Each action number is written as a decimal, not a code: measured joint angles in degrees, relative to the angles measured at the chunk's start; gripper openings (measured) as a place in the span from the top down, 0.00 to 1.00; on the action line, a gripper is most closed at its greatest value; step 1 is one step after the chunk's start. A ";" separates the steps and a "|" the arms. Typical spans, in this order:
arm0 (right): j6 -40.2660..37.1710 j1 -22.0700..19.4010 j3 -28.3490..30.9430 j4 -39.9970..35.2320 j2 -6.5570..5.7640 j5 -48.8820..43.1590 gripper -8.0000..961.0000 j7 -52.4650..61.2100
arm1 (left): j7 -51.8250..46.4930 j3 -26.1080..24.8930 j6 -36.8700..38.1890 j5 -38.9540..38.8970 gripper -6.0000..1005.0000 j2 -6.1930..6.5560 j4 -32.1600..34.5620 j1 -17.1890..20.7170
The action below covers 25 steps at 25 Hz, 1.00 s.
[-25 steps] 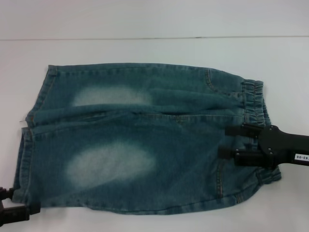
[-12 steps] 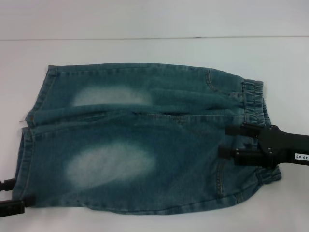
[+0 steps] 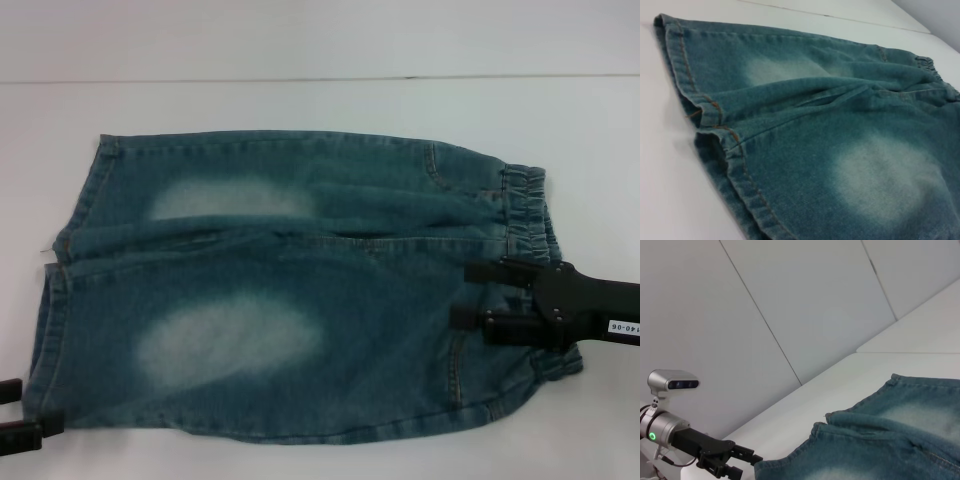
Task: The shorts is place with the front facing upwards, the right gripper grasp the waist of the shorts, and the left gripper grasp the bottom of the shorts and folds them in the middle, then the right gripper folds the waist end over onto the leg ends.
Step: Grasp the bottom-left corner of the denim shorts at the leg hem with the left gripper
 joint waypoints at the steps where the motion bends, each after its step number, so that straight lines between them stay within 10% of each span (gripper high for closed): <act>1: 0.00 0.02 0.00 0.00 0.00 -0.04 0.05 0.02 | 0.00 -0.06 -0.10 0.03 0.09 0.00 0.01 0.00; 25: 0.49 -0.08 -0.09 -0.04 0.00 -0.05 0.05 -0.05 | -0.07 2.48 -0.67 0.00 0.09 -0.18 -2.94 -1.72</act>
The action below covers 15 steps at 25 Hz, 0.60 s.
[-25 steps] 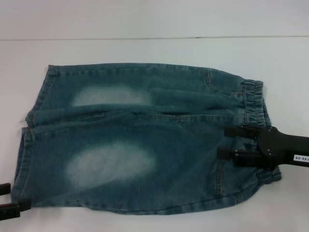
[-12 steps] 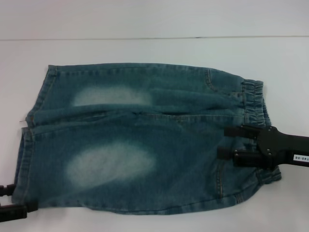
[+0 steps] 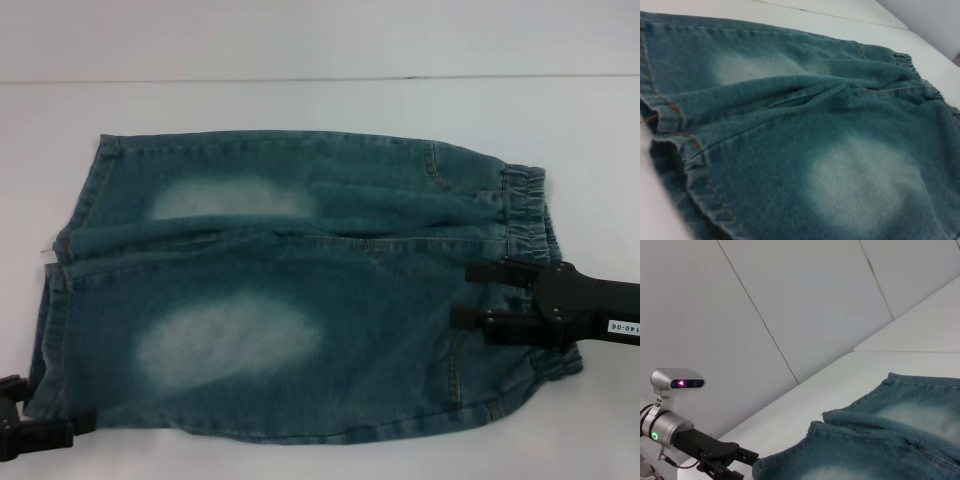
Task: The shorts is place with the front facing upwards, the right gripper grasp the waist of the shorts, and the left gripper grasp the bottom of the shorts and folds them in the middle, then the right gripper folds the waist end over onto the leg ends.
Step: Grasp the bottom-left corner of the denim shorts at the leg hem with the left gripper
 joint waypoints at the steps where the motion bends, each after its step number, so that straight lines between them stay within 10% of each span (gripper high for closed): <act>1: 0.02 0.00 -0.08 0.00 0.00 0.02 0.05 0.04 | -0.04 0.00 0.00 0.04 0.09 -0.03 -0.20 -0.17; 15: -6.06 -1.05 2.19 -0.28 -0.86 0.25 0.05 1.31 | -0.92 1.47 1.10 0.09 0.21 -0.37 0.81 -0.93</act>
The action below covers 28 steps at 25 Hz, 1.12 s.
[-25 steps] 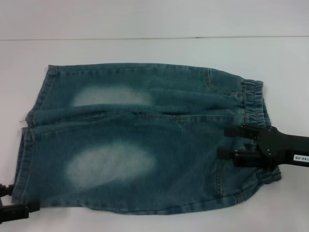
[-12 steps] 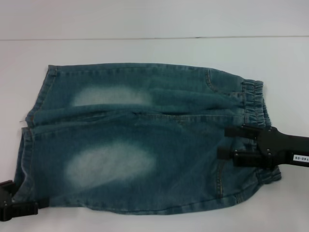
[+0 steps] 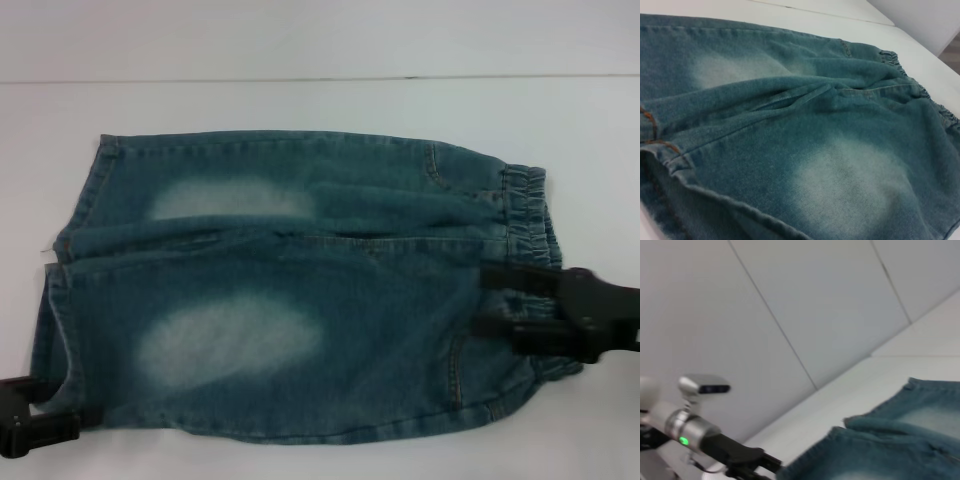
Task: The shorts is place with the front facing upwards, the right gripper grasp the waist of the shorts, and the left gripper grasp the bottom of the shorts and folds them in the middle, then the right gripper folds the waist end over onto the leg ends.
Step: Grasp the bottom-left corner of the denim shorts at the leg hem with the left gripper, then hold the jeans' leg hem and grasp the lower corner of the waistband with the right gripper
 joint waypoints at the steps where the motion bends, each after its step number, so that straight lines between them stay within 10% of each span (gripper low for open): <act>1: -0.98 -0.35 0.97 -0.01 -0.34 0.00 0.05 0.16 | 0.00 0.03 0.15 0.00 0.24 0.00 0.02 -0.02; 11: -2.76 -8.05 11.34 -0.17 -4.03 -0.44 0.05 -0.54 | -0.05 -0.48 0.03 -0.40 0.55 -0.10 -0.02 -0.32; 21: 7.30 -9.94 12.46 0.27 -2.85 -5.21 0.05 -3.50 | -0.04 -0.28 -0.57 -0.43 0.94 -0.56 -0.35 -1.13; 28: 10.72 -9.79 12.15 0.32 -2.03 -6.87 0.05 -4.39 | 0.04 -0.38 -0.96 -0.43 1.00 -0.68 -0.38 -1.32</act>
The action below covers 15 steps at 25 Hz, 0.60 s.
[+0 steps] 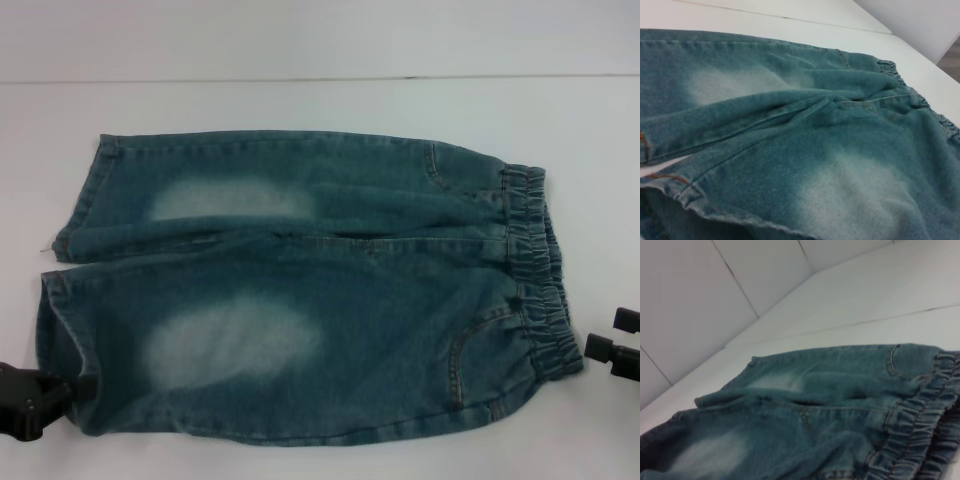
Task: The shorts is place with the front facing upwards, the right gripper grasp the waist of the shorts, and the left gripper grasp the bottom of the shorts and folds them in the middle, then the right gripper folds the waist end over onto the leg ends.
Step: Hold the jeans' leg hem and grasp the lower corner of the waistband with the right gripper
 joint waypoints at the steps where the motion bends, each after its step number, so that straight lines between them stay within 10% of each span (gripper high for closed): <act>1: 0.03 0.05 0.00 0.03 0.12 -0.34 0.05 0.02 | 0.00 0.00 -0.21 0.00 1.00 -0.02 0.00 -0.02; 15: 2.70 3.06 -0.94 0.06 1.33 -4.75 0.05 1.00 | -0.07 0.14 -0.02 -0.04 1.00 -0.70 0.74 -0.93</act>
